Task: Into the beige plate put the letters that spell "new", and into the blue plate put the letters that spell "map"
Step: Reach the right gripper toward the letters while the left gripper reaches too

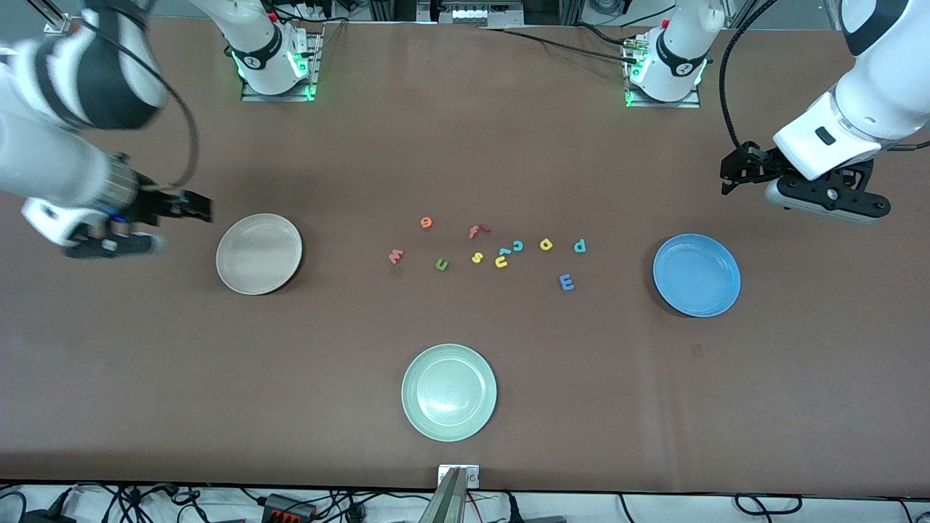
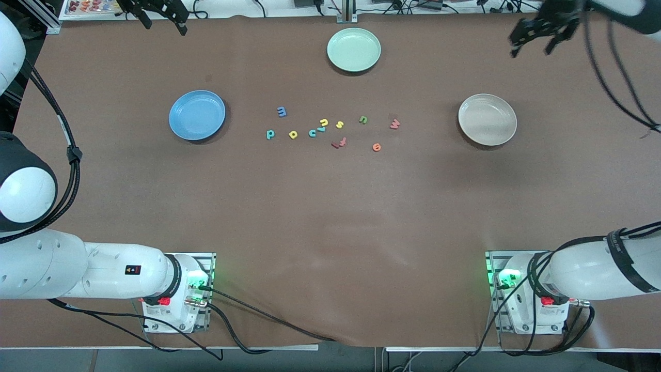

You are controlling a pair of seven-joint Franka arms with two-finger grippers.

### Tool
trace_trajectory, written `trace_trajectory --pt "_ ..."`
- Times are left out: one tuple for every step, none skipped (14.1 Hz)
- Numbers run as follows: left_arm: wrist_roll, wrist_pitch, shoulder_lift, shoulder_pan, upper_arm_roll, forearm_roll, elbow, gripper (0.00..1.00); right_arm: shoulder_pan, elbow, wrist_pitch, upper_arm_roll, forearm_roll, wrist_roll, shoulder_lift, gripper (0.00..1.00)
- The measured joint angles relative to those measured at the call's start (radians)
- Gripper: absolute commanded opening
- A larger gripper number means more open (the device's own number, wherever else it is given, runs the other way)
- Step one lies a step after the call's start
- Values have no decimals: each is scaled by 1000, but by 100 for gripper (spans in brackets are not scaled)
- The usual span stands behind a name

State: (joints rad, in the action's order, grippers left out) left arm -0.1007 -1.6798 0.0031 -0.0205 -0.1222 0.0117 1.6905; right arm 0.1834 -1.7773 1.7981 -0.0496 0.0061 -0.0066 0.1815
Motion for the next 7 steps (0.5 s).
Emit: trace_trajectory --pt "0 5 2 0 -1 0 0 100 43 0 31 1 0 15 34 100" --pt "0 22 5 -1 -3 0 1 100 79 0 60 1 0 42 62 100" --pt "-1 52 10 -1 -4 0 1 100 108 0 88 1 0 72 86 100" --pt "-1 81 14 -2 -7 1 1 100 132 0 115 2 3 97 109 100" --pt "-1 92 19 -2 -13 4 1 100 156 0 144 2 9 120 132 100" --pt "-1 91 29 -4 -22 10 2 100 181 0 176 2 15 150 154 100" --pt "4 75 48 -5 -38 16 3 100 208 0 207 2 18 204 177 100"
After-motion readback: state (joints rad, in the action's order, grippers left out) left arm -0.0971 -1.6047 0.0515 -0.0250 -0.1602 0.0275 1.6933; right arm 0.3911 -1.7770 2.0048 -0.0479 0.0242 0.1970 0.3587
